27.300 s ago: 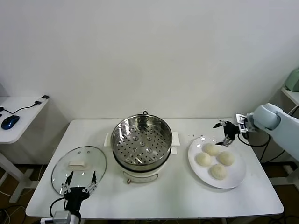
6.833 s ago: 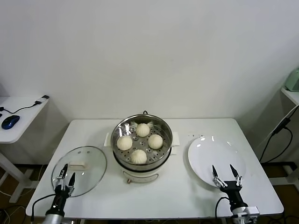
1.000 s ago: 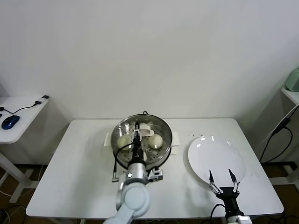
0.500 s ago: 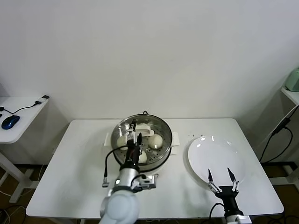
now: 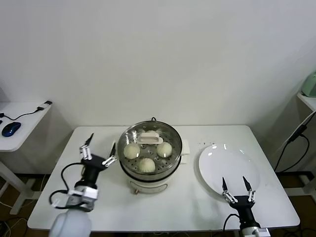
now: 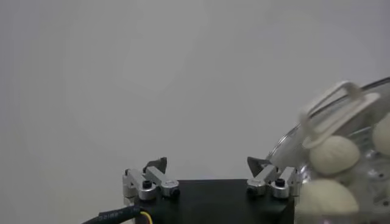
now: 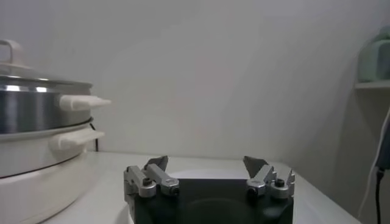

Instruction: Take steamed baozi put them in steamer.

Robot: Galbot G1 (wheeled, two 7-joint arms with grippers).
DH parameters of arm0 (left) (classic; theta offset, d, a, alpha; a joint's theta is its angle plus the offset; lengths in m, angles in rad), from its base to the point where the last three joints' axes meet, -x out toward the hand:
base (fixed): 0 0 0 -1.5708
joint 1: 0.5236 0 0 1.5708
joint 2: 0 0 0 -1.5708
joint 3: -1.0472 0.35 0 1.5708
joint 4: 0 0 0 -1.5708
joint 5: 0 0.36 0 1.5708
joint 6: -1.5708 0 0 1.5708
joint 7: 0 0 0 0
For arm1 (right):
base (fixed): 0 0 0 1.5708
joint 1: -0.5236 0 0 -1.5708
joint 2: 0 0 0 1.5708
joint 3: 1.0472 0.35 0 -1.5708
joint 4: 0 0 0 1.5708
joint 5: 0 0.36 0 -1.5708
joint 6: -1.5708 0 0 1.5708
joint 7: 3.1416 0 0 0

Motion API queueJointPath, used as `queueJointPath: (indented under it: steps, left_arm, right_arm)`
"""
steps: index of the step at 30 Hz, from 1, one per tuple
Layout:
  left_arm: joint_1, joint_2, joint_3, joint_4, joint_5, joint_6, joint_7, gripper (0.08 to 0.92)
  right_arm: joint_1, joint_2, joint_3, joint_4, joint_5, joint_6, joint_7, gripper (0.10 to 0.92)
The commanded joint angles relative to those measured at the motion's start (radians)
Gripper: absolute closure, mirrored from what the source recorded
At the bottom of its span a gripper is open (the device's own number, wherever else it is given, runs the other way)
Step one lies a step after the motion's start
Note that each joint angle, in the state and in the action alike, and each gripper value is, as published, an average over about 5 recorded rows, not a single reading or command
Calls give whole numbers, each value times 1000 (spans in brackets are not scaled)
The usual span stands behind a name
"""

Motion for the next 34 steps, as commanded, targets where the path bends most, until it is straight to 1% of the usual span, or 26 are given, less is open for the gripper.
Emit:
queueJointPath:
  steps: [1,5,10,13,17,34]
  left_arm:
    - [124,40,-311,21,-549,-160,-28,177]
    - [159,39,-281,123,-612,-209,-28,177]
    - [148,21,-197,275,-606,-304,-25,177]
    - [142,11,-160,337,-579,-348,-19,177]
    - [144,1,-139,355,-562,-369,-9,177]
    - [154,-9,-123,353,-531,-373,7,177]
  right_arm:
    - [7,-7,-2,-18,37,5,0,203]
    - [14,-5,-8,-30,54,-6,7,203]
    - [15,-11,-13,-41,80,-24,-1,203]
    - [16,-15,-14,-44,90,-33,-8,203]
    - [19,-18,-16,-49,88,-35,-14,203]
    - [21,-17,-25,-56,85,-32,-15,203]
